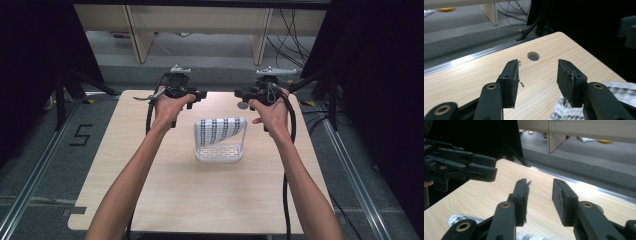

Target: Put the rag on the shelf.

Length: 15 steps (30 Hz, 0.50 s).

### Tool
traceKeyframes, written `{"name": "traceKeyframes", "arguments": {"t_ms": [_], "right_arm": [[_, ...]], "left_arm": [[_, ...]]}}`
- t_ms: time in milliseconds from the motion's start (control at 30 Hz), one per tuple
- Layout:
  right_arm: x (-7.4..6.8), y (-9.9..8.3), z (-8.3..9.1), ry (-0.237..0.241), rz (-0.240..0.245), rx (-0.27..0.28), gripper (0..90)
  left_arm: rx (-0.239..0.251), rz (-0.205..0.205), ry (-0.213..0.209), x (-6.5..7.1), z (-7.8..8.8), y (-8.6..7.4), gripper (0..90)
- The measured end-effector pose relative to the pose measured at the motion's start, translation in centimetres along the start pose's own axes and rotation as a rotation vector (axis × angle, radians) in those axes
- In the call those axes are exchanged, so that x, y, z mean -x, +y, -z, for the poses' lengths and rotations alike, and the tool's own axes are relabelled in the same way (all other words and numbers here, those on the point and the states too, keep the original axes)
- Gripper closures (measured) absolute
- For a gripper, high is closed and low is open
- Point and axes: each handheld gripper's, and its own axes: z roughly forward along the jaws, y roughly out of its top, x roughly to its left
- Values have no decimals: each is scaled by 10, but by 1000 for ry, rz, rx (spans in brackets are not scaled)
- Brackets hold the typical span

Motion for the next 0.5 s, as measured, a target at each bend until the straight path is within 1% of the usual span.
{"name": "traceKeyframes", "arguments": {"t_ms": [33, 67, 100, 133, 167, 200, 233, 267, 333, 367, 400, 433, 467, 500], "right_arm": [[0, 0, 0, 0, 0, 0, 649], [0, 0, 1, 2, 1, 0, 642], [-1, 0, 2, 1, 7, -4, 637], [-2, 0, 3, -1, -1, -11, 631], [-3, -1, 4, 0, -15, -8, 629], [-3, -1, 5, 1, -9, -12, 627], [-3, -1, 6, 2, -2, -10, 625], [-3, -1, 7, 10, 8, -11, 622], [-3, -1, 7, 9, 6, -14, 621], [-3, -3, 8, 15, 10, -17, 618], [-3, -3, 8, 15, 10, -17, 618], [-3, -4, 8, 10, 2, -19, 617], [-2, -6, 9, 9, -5, -33, 614], [-2, -6, 9, 9, -5, -33, 614]], "left_arm": [[1, 0, -10, 0, 1, 0, 520], [-10, -13, -16, 0, 2, -1, 521], [-12, -10, -17, 1, 3, -1, 521], [-12, -10, -19, 1, 3, -1, 521], [-15, -10, -32, 1, 4, -1, 520], [-15, -8, -36, 2, 5, -1, 517], [-7, 3, -37, 3, 5, -1, 515], [-9, -5, -42, 3, 7, -1, 509], [-15, -8, -42, 4, 9, -1, 508], [-26, -15, -47, 4, 11, -1, 497], [-16, -4, -52, 5, 11, -2, 497], [-18, -4, -50, 5, 12, -2, 492], [-31, -19, -59, 5, 15, -2, 476], [-31, -19, -59, 5, 15, -2, 473]]}}
